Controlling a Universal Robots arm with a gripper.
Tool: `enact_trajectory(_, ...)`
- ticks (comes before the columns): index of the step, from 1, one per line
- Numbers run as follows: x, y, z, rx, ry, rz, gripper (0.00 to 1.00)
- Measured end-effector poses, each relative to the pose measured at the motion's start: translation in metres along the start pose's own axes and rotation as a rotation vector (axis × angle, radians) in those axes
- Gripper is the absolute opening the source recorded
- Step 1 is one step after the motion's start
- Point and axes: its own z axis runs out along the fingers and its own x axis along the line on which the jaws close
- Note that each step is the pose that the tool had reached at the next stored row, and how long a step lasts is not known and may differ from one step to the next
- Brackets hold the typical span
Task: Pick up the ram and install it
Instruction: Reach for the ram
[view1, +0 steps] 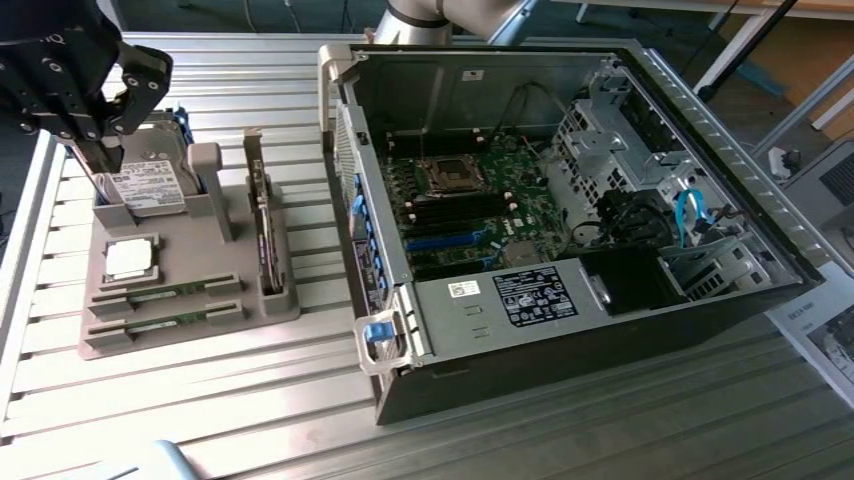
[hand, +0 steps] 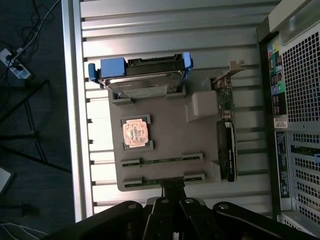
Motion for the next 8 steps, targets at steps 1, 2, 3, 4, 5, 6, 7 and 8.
enact_trajectory(1, -0.0001, -0.0013, -0.0001, 0.0000, 0.0000, 0.000, 0.10)
enact_trajectory(2, -0.0002, -0.0020, 0.0000, -0.0001, -0.0001, 0.000, 0.10)
enact_trajectory(3, -0.0002, -0.0026, -0.0001, 0.0000, -0.0001, 0.000, 0.10)
enact_trajectory(4, -0.0002, -0.0028, -0.0001, -0.0001, -0.0001, 0.000, 0.10)
enact_trajectory(5, -0.0002, -0.0028, -0.0001, -0.0001, -0.0001, 0.000, 0.10)
enact_trajectory(6, -0.0002, -0.0028, -0.0001, -0.0001, -0.0001, 0.000, 0.10)
enact_trajectory(7, -0.0002, -0.0028, -0.0001, -0.0001, -0.0001, 0.000, 0.10)
enact_trajectory(8, -0.0002, -0.0029, -0.0002, 0.0000, 0.0000, 0.000, 0.10)
